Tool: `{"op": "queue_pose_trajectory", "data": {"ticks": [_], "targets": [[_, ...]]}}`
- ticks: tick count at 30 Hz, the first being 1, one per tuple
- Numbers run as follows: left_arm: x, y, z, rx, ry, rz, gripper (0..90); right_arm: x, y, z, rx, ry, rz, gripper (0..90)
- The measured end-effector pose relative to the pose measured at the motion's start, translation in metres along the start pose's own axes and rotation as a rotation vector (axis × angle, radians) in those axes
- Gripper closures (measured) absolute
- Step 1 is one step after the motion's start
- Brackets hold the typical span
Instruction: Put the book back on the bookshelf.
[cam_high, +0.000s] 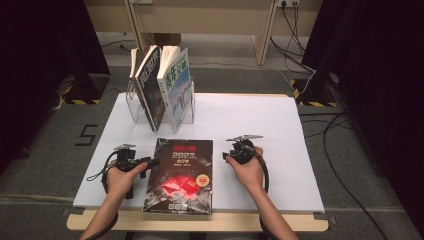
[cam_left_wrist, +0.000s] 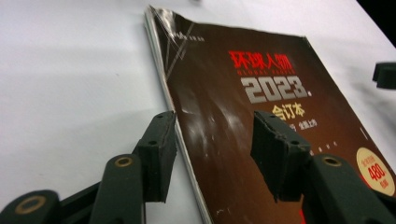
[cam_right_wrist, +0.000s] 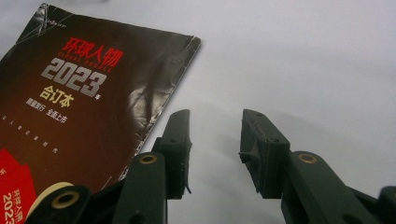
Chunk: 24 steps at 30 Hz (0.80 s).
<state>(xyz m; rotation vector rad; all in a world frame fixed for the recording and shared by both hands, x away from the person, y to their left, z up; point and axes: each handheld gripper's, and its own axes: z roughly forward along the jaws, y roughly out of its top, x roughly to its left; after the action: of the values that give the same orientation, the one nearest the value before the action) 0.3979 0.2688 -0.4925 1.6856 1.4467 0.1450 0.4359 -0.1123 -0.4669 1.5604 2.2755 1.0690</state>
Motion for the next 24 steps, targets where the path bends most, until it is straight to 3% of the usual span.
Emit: {"op": "queue_pose_trajectory", "data": {"ticks": [15,20,24], "targets": [[-0.001,-0.005,0.002,-0.005,0.010,-0.004,54.0,0.008,0.012,0.010,0.016,0.015,0.006,63.2],[-0.004,-0.007,0.002,0.001,0.015,0.012,55.8,0.013,0.018,0.017,0.029,0.023,0.008,64.0],[-0.009,-0.009,0.003,0.006,-0.003,0.015,55.9,0.014,0.022,0.023,0.032,0.027,0.020,64.4]]}}
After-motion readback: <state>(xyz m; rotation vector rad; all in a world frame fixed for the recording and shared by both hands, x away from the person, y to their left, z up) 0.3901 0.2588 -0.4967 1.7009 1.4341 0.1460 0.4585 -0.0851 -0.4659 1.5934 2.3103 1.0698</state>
